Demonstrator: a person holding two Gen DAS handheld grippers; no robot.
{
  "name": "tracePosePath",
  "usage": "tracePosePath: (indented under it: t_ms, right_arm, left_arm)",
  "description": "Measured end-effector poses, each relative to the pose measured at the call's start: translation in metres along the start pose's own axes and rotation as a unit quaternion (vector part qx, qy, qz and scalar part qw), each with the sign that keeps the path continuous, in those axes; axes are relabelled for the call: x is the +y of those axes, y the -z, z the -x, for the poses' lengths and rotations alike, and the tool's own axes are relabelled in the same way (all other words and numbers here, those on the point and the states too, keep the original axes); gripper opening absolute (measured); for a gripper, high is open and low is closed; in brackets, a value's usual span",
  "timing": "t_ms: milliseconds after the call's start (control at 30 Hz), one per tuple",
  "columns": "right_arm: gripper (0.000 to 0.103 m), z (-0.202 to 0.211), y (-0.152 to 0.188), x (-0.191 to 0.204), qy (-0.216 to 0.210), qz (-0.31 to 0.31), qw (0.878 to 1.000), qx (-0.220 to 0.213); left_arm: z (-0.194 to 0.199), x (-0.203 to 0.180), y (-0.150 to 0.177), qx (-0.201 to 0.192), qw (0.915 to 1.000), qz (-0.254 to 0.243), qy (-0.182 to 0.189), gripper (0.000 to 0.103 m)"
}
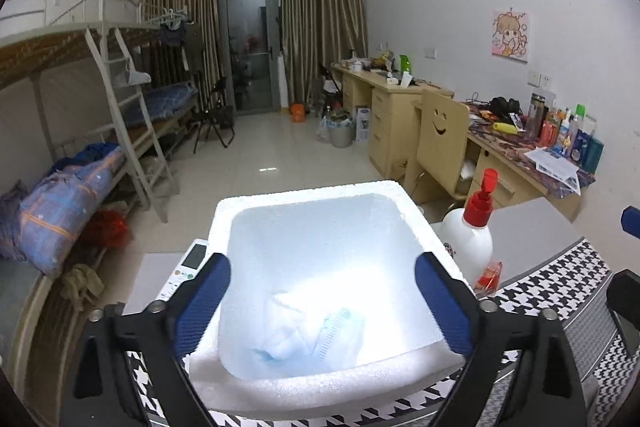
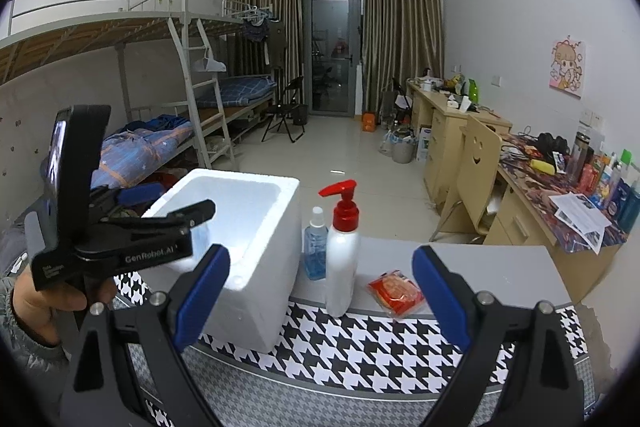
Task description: Organize soft objects
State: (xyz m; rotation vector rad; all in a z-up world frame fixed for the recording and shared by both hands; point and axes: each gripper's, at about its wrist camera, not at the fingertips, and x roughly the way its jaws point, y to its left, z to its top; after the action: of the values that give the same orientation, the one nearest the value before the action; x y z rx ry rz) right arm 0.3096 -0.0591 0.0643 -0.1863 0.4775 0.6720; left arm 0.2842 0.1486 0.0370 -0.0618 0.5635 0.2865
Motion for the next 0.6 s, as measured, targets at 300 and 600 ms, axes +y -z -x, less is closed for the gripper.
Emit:
tracePosePath:
  t_ms: [300,600]
  right_arm:
    - [0.095,0.005,0.004,-0.002,-0.001,-0.004,1.000,0.000]
    - [0.095,0.019,0.006,-0.004,-0.001,-0.010,1.000,-0.007]
  left_arm:
    - [0.021,-0.001,0.003,-0.015,0.9999,0.007,0.000,0.102]
    - [0.053,-0.009,0.006,-0.036,0.9993,0.005,0.007,0.102]
